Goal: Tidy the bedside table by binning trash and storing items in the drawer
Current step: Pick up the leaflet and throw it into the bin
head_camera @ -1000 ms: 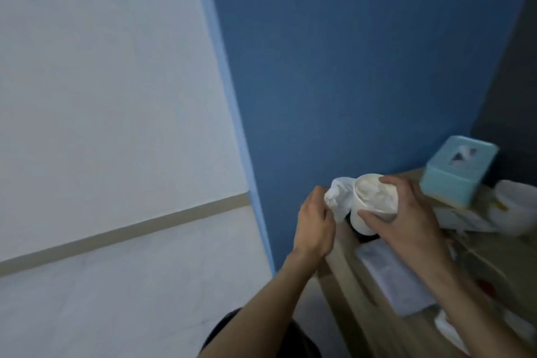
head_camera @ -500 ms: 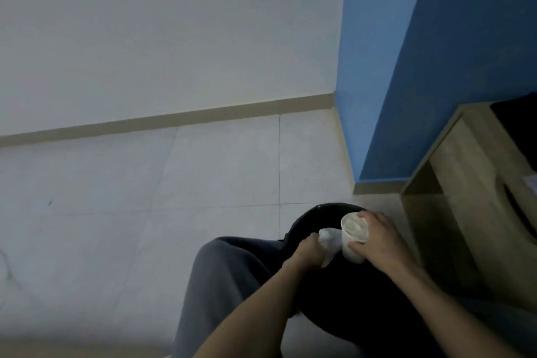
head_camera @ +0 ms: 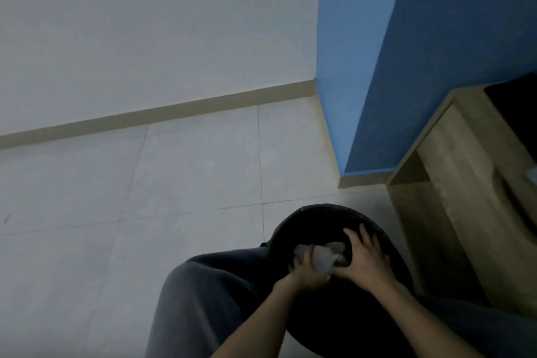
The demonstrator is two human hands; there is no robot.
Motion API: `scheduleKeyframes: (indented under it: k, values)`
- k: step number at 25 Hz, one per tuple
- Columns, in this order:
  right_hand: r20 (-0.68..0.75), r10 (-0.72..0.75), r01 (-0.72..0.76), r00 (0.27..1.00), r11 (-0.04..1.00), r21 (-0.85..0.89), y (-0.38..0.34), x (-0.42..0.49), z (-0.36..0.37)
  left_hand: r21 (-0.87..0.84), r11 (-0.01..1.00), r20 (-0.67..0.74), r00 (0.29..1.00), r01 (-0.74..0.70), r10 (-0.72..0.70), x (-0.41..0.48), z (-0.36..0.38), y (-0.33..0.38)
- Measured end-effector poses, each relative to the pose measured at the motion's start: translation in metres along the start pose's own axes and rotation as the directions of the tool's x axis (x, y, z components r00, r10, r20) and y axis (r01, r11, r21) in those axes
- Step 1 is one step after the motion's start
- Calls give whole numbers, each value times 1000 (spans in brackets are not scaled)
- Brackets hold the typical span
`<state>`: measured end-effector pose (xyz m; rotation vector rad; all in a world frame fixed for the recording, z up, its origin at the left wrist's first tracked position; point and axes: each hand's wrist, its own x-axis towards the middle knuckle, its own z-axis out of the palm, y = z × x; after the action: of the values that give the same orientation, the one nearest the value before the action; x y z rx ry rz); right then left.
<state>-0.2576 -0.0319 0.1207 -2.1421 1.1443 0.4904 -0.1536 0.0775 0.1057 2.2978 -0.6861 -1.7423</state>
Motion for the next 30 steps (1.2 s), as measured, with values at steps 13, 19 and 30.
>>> scheduleKeyframes:
  k: [13,19,30]
  values:
    - [-711,-4,247,704,939,239,53,-93,-173,45,744,-296,703,-666,647,-65,23,239]
    - [-822,106,225,559,935,274,111,-145,-221,273,556,-339,462,-785,819,-87,60,303]
    - [-721,503,37,477,808,588,236,-147,-262,817,325,148,717,-477,681,-81,133,341]
